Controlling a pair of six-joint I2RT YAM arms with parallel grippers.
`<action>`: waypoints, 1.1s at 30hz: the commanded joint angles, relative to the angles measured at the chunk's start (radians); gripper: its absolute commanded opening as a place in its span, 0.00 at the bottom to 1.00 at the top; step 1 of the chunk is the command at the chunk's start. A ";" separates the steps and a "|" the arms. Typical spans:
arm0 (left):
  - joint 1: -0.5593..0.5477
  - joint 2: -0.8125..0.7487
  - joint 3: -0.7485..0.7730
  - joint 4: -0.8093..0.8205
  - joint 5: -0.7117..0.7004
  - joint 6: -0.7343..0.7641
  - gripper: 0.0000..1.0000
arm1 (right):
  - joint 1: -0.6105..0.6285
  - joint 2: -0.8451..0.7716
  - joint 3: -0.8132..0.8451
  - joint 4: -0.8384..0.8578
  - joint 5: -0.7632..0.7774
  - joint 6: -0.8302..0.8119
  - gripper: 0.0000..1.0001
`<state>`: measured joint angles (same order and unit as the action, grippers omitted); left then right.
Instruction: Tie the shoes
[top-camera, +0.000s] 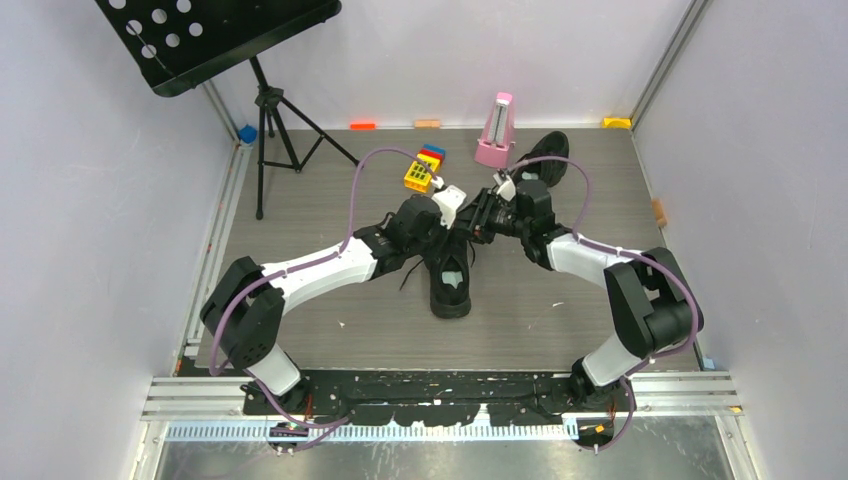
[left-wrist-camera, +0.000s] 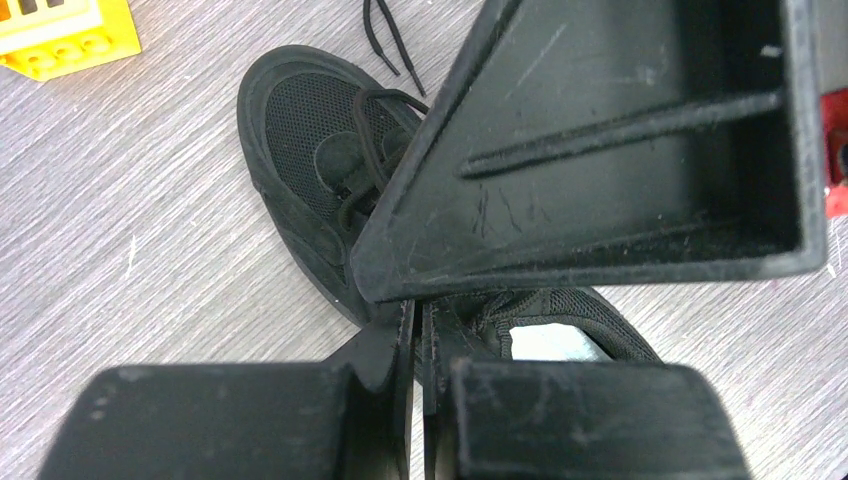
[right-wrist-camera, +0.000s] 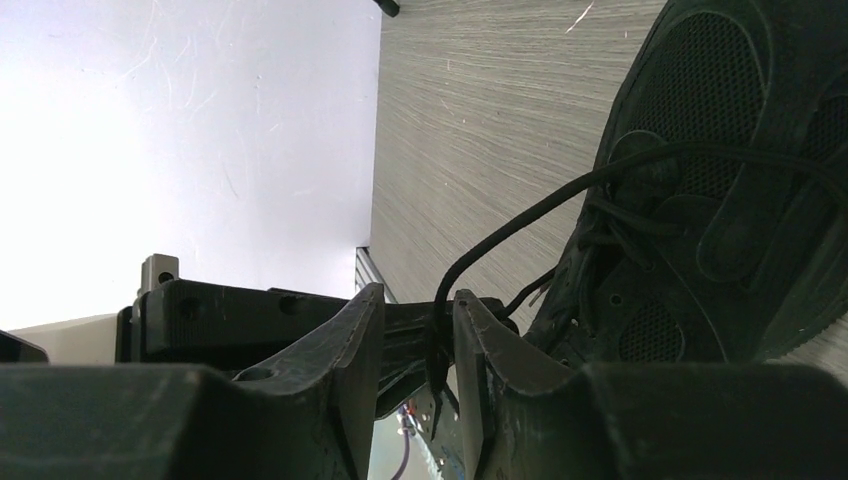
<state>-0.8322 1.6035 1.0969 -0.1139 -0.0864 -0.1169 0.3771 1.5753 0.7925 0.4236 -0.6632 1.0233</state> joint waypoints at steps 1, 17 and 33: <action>-0.005 -0.016 0.033 0.035 -0.042 -0.056 0.00 | 0.018 0.010 0.005 0.041 0.014 -0.011 0.36; -0.005 0.033 0.107 -0.021 -0.073 -0.164 0.00 | 0.023 0.017 -0.001 0.027 0.051 -0.012 0.21; 0.039 -0.099 0.098 -0.225 -0.043 -0.167 0.37 | 0.022 -0.001 0.046 -0.078 0.050 -0.121 0.00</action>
<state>-0.8200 1.6070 1.1610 -0.2710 -0.1448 -0.2646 0.3954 1.5852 0.7937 0.3473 -0.6033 0.9546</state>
